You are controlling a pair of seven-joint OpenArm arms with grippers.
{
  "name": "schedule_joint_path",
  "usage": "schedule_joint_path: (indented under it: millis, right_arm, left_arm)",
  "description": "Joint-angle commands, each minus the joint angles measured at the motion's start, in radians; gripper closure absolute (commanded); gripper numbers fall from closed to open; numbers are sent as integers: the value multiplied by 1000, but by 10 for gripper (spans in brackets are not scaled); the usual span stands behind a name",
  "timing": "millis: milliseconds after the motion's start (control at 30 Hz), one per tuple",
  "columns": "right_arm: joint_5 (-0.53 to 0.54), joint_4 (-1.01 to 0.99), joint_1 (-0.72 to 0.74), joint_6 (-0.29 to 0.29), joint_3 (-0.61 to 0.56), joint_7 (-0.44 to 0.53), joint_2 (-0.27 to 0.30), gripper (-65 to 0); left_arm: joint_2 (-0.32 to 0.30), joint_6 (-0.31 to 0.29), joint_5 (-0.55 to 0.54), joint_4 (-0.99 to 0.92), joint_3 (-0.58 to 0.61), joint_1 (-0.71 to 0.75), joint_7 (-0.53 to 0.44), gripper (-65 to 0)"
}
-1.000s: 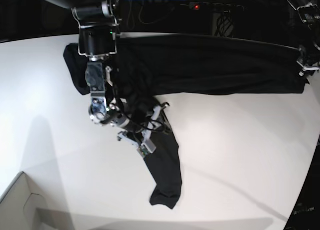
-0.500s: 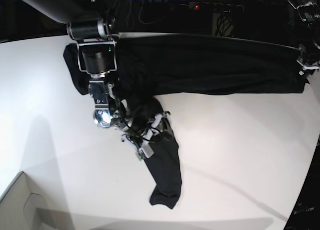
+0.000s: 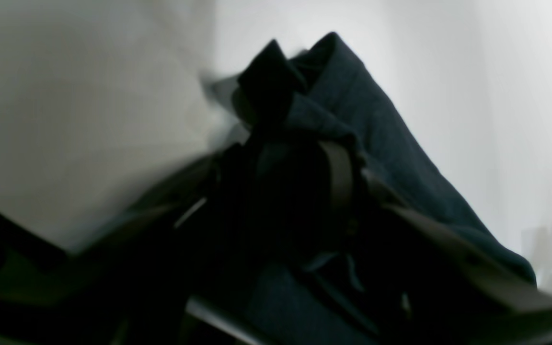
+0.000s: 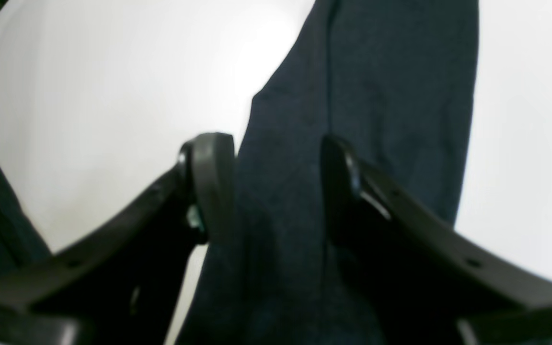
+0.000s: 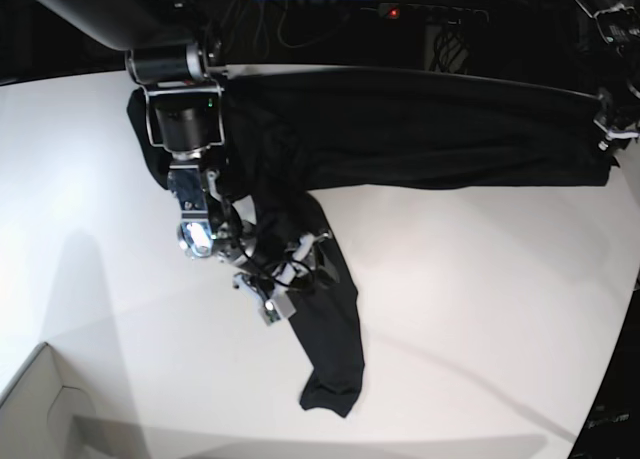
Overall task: Layout the t-shirt on the table in an organized manner, then fold the t-shirt properly
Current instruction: 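Grasp the sleeve with the right gripper and lay it along the fold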
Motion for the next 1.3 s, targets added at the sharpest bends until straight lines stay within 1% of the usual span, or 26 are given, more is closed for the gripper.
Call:
schedule_joint_path:
  millis: [0, 67, 200, 333, 367, 467, 567, 800, 867, 933, 1033, 1067, 1167, 1267]
  right_arm:
    - [15, -11, 26, 3, 1, 21, -4, -292]
    - [15, -39, 27, 3, 4, 25, 10, -292]
    - [15, -40, 23, 1, 6, 82, 16, -292]
    - [15, -43, 21, 1, 6, 93, 25, -292]
    - [15, -43, 20, -3, 6, 96, 29, -292]
    - [15, -43, 7, -60, -2, 96, 30, -292]
    - [15, -43, 0, -65, -3, 98, 30, -291]
    - [15, -68, -14, -65, -6, 98, 30, -278]
    - [15, -99, -14, -65, -43, 98, 30, -229]
    - [15, -126, -14, -65, -80, 99, 30, -152]
    - [15, -135, -14, -66, -131, 99, 30, -15]
    - [15, -134, -14, -66, -141, 99, 30, 0]
    - [15, -119, -13, -66, -158, 99, 30, 0]
    - [17, 6, -46, -66, -152, 88, 30, 0]
  left_arm:
    - [-18, 0, 1, 7, -3, -3, 6, -242]
    - [-18, 0, 1, 7, -3, -3, 6, -242]
    - [-18, 0, 1, 6, -2, 0, 3, -242]
    - [-18, 0, 1, 6, 35, 2, 0, -242]
    - [-18, 0, 1, 6, 40, 0, 0, -242]
    - [-18, 0, 1, 6, 40, -3, 0, -242]
    - [-5, 0, 1, 7, 40, -6, 0, -242]
    - [-5, 0, 1, 13, 40, -6, 0, -242]
    - [-5, 0, 1, 13, 40, -6, 0, -242]
    - [-5, 0, 1, 13, 40, -6, 0, -242]
    - [-5, 0, 1, 13, 40, -6, 0, -242]
    - [-5, 0, 1, 15, 40, -6, 0, -242]
    - [-5, 0, 1, 15, 40, -6, 0, -242]
    - [-5, 0, 1, 15, 40, -6, 5, -242]
